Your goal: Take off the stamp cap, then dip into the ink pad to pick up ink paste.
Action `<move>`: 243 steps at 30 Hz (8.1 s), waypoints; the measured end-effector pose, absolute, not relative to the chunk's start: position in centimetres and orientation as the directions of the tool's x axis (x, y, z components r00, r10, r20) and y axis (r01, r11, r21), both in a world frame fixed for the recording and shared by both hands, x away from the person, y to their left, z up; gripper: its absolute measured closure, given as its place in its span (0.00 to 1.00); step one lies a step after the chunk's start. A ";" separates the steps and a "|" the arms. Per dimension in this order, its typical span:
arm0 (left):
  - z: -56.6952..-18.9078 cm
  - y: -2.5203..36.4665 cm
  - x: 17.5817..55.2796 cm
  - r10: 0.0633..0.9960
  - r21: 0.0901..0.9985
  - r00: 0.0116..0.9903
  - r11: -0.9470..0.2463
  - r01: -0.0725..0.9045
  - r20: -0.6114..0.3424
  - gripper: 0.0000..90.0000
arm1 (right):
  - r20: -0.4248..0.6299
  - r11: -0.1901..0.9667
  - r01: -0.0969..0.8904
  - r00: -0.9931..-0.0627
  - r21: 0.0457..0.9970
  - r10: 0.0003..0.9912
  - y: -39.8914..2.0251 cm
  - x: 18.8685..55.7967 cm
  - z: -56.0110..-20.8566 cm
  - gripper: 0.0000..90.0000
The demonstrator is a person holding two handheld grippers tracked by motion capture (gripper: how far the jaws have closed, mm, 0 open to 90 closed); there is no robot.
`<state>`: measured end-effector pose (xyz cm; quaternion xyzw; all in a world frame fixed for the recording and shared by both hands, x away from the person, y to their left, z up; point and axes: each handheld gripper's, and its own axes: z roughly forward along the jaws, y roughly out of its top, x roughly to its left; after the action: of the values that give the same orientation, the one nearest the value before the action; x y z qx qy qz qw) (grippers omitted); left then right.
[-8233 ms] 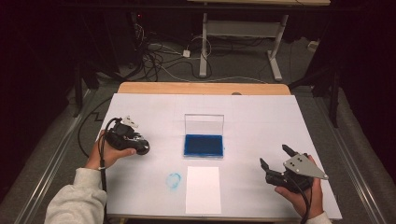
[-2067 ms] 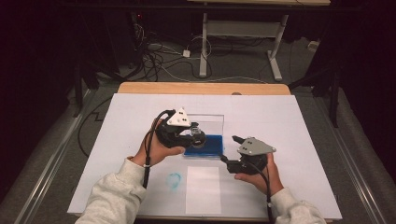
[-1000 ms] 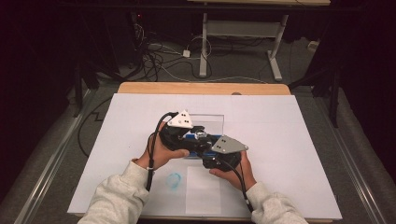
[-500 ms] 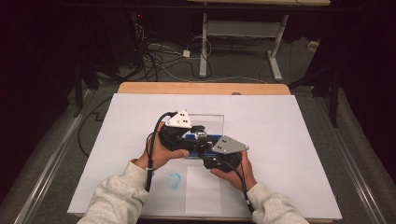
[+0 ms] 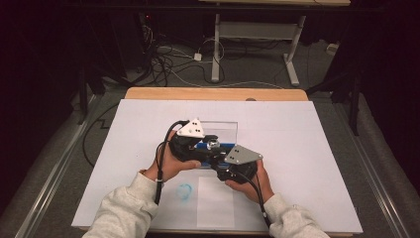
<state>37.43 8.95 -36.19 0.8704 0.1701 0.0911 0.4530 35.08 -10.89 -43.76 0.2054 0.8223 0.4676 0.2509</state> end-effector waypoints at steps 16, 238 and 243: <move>-36.0 9.1 37.0 0.363 0.832 0.932 -0.523 0.186 0.020 0.61 | -0.207 0.481 0.101 -0.812 0.871 0.545 -11.3 35.0 -43.2 0.43; -43.5 8.8 42.4 0.486 0.740 0.874 -0.591 0.319 0.011 0.61 | -0.240 0.517 0.294 -0.635 0.804 0.735 -25.9 29.3 -43.1 0.43; -43.5 8.8 42.4 0.486 0.734 0.874 -0.597 0.323 0.011 0.61 | -0.245 0.521 0.293 -0.634 0.802 0.733 -25.8 29.3 -43.1 0.43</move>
<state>42.39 8.80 -43.47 0.8873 0.2280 0.1056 0.3867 29.31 -25.82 -43.13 0.3122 0.8216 0.3770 0.2923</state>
